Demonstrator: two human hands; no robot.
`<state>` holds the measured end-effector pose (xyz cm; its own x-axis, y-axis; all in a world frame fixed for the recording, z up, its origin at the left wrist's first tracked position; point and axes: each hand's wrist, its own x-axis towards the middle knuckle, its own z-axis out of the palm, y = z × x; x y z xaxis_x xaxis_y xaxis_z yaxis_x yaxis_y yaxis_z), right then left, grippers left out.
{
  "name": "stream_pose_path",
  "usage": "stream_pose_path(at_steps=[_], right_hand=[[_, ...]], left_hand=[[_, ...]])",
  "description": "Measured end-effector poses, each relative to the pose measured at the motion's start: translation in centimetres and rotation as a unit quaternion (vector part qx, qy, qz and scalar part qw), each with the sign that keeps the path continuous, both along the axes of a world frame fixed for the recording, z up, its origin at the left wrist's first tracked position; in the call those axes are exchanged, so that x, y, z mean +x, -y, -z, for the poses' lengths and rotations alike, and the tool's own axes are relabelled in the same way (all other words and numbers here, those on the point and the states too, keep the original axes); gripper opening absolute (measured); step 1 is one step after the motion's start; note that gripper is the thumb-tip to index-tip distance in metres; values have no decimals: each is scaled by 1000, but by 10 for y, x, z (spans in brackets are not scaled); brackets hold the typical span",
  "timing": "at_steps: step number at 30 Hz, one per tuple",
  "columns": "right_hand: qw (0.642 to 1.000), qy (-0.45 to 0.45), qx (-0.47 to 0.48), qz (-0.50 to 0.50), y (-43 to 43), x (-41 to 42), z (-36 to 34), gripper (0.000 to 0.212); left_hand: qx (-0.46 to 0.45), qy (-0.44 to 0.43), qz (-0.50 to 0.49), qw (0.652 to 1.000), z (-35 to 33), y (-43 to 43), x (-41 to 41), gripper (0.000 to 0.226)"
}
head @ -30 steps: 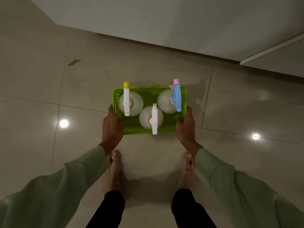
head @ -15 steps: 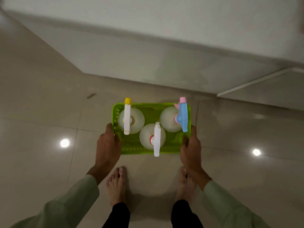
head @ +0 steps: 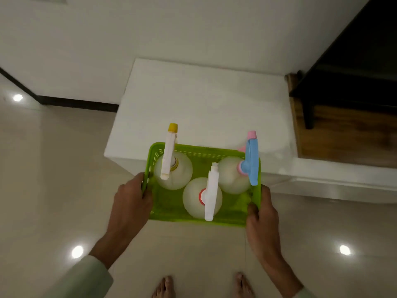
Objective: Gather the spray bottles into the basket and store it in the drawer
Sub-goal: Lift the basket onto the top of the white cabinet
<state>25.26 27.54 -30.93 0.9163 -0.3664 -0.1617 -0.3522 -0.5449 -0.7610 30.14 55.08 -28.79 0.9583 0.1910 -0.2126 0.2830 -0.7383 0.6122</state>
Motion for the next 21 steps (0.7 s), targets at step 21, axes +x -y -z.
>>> stream_pose_path(at_steps=[21], right_hand=[[998,-61,-22,15,-28,171,2,29]], left_hand=[[29,-38,-16,999,10,-3,176,34]])
